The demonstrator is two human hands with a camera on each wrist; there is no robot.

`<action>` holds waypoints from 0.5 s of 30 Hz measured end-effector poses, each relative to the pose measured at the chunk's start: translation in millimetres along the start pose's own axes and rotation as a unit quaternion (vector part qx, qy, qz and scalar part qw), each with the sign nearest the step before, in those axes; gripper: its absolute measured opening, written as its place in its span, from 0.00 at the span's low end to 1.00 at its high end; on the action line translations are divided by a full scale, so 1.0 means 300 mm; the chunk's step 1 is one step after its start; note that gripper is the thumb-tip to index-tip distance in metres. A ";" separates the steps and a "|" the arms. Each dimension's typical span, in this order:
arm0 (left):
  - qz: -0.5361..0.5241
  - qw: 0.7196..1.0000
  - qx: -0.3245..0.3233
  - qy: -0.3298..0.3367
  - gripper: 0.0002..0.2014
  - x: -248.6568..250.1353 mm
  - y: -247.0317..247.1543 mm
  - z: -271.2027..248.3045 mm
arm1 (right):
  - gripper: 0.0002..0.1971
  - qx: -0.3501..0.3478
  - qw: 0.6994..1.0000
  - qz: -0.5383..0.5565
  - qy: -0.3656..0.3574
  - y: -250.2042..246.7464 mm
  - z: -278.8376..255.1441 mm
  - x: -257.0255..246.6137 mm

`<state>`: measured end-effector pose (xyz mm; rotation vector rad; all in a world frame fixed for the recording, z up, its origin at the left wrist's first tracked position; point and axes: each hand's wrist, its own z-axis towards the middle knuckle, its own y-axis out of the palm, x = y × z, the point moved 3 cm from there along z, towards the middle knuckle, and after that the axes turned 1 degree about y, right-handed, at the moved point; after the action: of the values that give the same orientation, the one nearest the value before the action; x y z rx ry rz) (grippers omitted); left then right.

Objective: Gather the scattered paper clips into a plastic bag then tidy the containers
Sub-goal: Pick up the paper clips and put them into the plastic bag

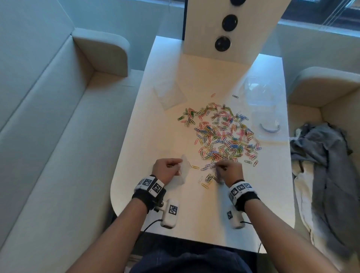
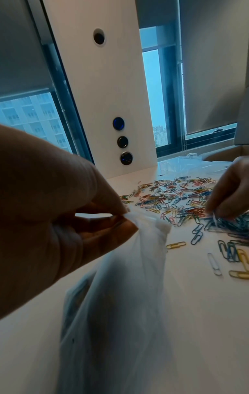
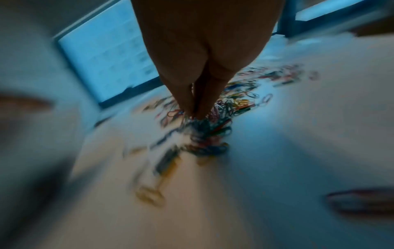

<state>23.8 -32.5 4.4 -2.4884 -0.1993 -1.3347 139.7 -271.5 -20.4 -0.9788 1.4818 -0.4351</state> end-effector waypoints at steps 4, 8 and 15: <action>-0.006 1.000 -0.019 -0.006 0.12 0.007 0.046 0.011 | 0.08 0.030 0.895 0.373 0.241 -0.023 -0.005 0.052; -0.012 1.000 -0.029 -0.003 0.13 0.031 0.091 0.007 | 0.11 -0.023 0.710 0.654 0.261 -0.041 -0.055 -0.067; 0.017 0.999 -0.044 0.028 0.11 0.057 0.158 -0.003 | 0.11 -0.107 0.733 0.626 0.242 0.042 -0.155 -0.214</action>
<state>45.2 -77.7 9.3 -2.5096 -0.0882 -1.4274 85.2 -227.5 18.7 0.1836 2.3263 0.5414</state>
